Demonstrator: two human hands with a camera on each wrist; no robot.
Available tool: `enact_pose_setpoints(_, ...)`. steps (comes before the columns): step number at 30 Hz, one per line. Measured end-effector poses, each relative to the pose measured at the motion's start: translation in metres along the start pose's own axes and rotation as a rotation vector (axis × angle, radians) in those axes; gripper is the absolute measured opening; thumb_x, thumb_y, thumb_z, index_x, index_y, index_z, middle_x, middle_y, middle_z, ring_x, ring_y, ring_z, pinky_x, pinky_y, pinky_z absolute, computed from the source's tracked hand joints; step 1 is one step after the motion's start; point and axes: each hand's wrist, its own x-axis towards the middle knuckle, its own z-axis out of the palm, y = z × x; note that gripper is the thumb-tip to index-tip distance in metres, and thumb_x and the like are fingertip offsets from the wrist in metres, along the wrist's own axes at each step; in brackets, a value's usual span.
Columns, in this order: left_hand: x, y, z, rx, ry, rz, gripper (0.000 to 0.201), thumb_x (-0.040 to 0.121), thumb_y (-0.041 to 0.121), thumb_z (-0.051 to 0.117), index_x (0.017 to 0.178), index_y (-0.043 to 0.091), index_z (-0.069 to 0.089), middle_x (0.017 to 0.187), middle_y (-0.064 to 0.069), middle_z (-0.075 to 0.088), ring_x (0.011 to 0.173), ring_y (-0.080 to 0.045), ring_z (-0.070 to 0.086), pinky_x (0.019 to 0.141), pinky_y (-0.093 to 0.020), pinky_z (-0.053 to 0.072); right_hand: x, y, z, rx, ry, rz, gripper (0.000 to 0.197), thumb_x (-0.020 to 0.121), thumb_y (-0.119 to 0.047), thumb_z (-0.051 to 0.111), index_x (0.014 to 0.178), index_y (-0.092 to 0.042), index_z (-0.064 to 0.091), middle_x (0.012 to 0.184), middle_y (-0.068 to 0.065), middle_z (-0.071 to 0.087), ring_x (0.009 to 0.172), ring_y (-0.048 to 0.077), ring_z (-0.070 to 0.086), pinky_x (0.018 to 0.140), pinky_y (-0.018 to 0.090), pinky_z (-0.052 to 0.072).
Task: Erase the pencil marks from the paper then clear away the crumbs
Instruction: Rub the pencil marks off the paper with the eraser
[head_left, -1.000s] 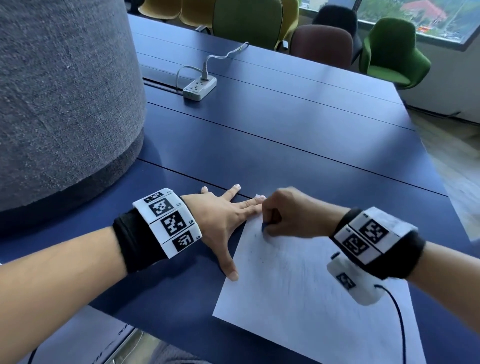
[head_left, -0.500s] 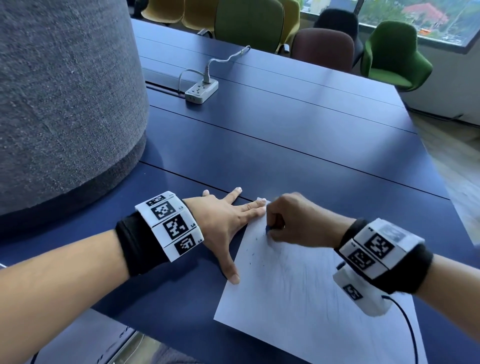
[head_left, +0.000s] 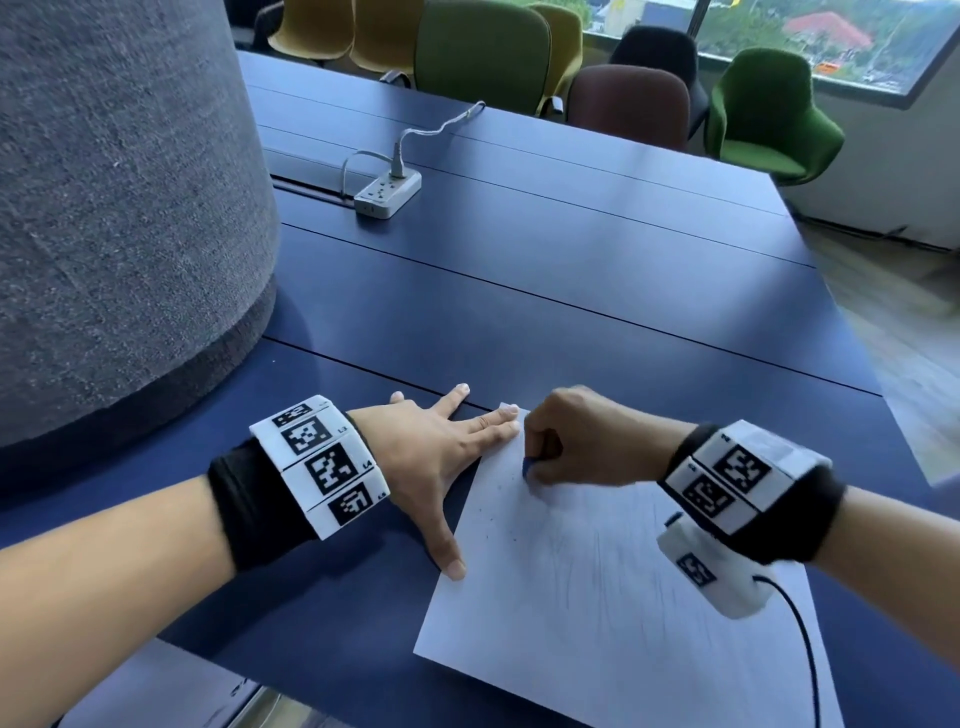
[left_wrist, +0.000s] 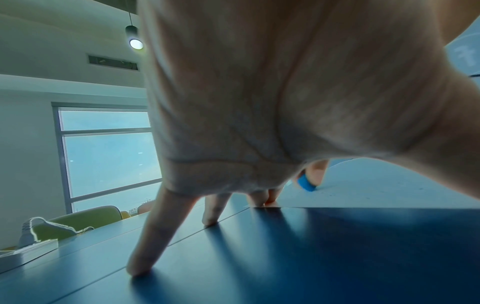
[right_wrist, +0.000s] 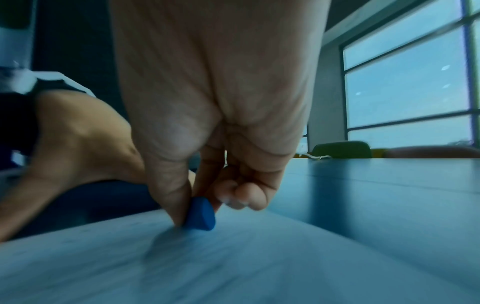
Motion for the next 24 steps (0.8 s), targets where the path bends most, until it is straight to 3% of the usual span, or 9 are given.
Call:
enact_pose_setpoints(4,0.000,0.001,-0.001,0.017,-0.002,-0.002,0.144,0.053,0.076,0.078,0.152,0.038,-0.020,0.150,0.035,-0.031,0.144,-0.020,-0.031,0.108,-0.074,0.005,0.004,0.014,-0.003,0.014,0.133,0.100,0.012,0.076,-0.014,0.065,0.068,-0.007,0.060,0.060,-0.001,0.056,0.054,0.009,0.047,0.054,0.025,0.037)
enact_pose_setpoints(6,0.001,0.001,-0.001,0.001,0.001,-0.003,0.145,0.052,0.076,0.078,0.151,0.040,-0.022,0.149,0.035,-0.031,0.144,-0.020,-0.032,0.107,-0.075,0.004,-0.004,0.002,0.004,-0.006,0.078,0.043,0.011,0.076,-0.013,0.064,0.068,-0.005,0.062,0.063,0.004,0.061,0.056,0.016,0.049,0.052,0.023,0.037)
enact_pose_setpoints(8,0.001,0.001,0.000,-0.005,-0.001,0.001,0.146,0.051,0.075,0.079,0.149,0.042,-0.024,0.149,0.035,-0.031,0.144,-0.020,-0.032,0.106,-0.075,0.003,-0.010,-0.008,0.008,0.011,-0.017,-0.007,0.009,0.076,-0.012,0.065,0.069,-0.006,0.063,0.064,0.002,0.062,0.053,0.011,0.048,0.051,0.017,0.039)
enact_pose_setpoints(10,0.000,0.000,0.001,0.009,-0.009,-0.003,0.145,0.052,0.075,0.079,0.149,0.042,-0.024,0.150,0.034,-0.032,0.144,-0.021,-0.032,0.107,-0.075,0.005,-0.005,-0.005,0.003,-0.003,-0.013,0.005,0.011,0.076,-0.014,0.066,0.068,-0.007,0.062,0.062,0.000,0.060,0.052,0.008,0.047,0.051,0.016,0.038)
enact_pose_setpoints(13,0.001,0.001,0.001,0.042,-0.009,0.000,0.142,0.053,0.077,0.077,0.148,0.045,-0.024,0.150,0.033,-0.033,0.144,-0.023,-0.032,0.106,-0.076,0.007,-0.001,0.005,0.001,-0.015,0.097,0.051,0.013,0.075,-0.014,0.063,0.066,-0.005,0.058,0.063,0.007,0.061,0.057,0.020,0.051,0.057,0.033,0.049)
enact_pose_setpoints(15,0.002,0.001,-0.001,0.035,-0.009,0.001,0.142,0.053,0.077,0.077,0.147,0.048,-0.025,0.150,0.033,-0.034,0.144,-0.023,-0.031,0.105,-0.077,0.008,-0.011,-0.005,0.008,-0.031,0.069,0.013,0.012,0.075,-0.014,0.061,0.068,-0.005,0.058,0.067,0.008,0.061,0.063,0.025,0.054,0.060,0.038,0.050)
enact_pose_setpoints(18,0.002,0.001,-0.001,0.039,-0.021,-0.005,0.141,0.054,0.075,0.078,0.147,0.048,-0.023,0.150,0.033,-0.033,0.144,-0.023,-0.031,0.106,-0.076,0.007,-0.025,-0.025,0.017,0.011,-0.067,-0.076,0.008,0.078,-0.014,0.062,0.076,-0.006,0.064,0.074,0.002,0.064,0.066,0.018,0.054,0.064,0.031,0.048)
enact_pose_setpoints(20,0.001,0.001,0.000,0.039,-0.020,-0.003,0.141,0.054,0.075,0.079,0.148,0.048,-0.023,0.150,0.033,-0.033,0.144,-0.022,-0.031,0.106,-0.076,0.006,-0.019,-0.021,0.012,-0.001,-0.033,-0.066,0.008,0.077,-0.015,0.063,0.075,-0.007,0.064,0.072,0.002,0.064,0.065,0.017,0.054,0.062,0.029,0.047)
enact_pose_setpoints(24,0.002,0.001,0.000,0.009,-0.007,0.000,0.141,0.053,0.073,0.080,0.148,0.049,-0.022,0.150,0.033,-0.032,0.144,-0.021,-0.031,0.106,-0.075,0.004,-0.015,-0.010,0.012,-0.028,0.047,-0.029,0.015,0.076,-0.013,0.060,0.069,0.000,0.059,0.071,0.014,0.062,0.068,0.029,0.055,0.061,0.038,0.047)
